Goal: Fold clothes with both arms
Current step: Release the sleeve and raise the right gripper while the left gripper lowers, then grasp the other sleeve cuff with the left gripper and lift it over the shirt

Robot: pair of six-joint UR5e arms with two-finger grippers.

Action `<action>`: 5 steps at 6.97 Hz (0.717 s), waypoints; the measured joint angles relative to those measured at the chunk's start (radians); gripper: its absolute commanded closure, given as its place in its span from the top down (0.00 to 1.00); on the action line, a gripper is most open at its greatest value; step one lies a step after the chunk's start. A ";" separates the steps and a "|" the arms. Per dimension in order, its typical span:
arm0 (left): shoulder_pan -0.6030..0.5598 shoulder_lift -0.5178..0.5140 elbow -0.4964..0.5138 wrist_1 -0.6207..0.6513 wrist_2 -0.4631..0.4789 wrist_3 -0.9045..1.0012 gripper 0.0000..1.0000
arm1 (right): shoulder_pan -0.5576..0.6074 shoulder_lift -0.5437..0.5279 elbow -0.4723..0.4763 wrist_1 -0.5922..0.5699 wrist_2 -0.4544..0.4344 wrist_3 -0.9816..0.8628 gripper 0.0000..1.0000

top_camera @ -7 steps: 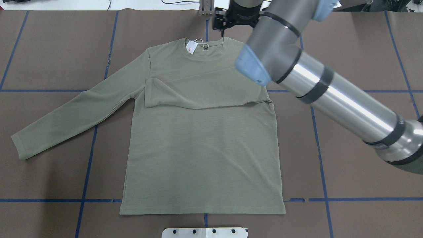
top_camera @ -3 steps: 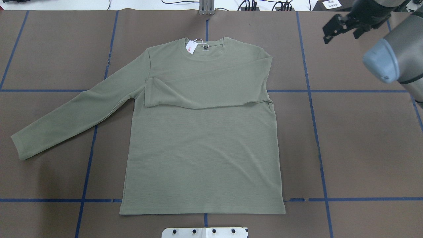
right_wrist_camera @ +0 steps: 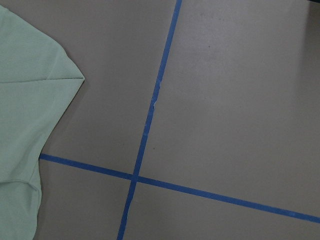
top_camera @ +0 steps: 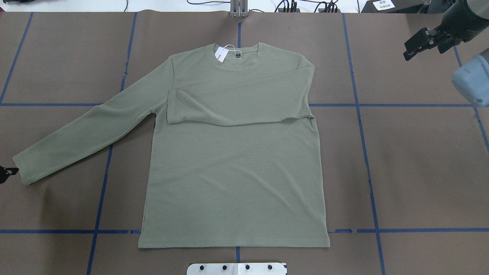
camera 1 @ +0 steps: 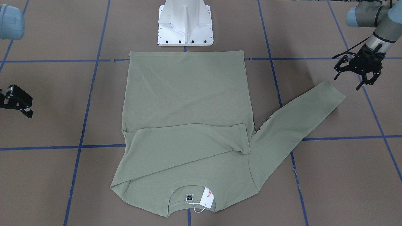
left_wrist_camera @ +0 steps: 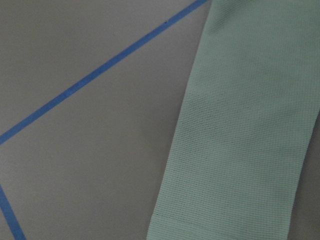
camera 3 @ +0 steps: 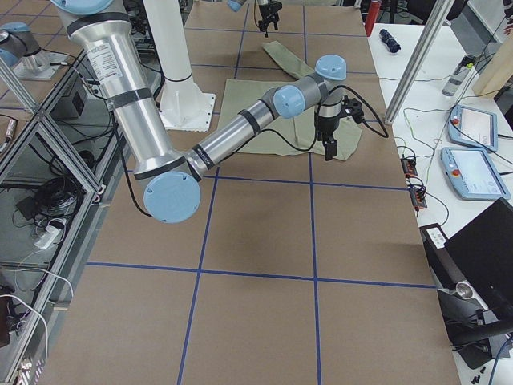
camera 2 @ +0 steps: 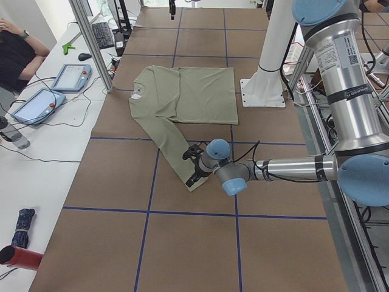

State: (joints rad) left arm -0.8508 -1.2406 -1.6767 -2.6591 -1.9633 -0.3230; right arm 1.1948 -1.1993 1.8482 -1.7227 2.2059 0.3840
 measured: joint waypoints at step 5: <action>0.152 0.002 0.000 -0.002 0.108 -0.078 0.17 | 0.002 -0.009 0.008 0.000 -0.002 0.003 1.00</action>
State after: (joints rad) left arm -0.6990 -1.2385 -1.6766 -2.6614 -1.8555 -0.4014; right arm 1.1965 -1.2085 1.8559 -1.7227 2.2043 0.3870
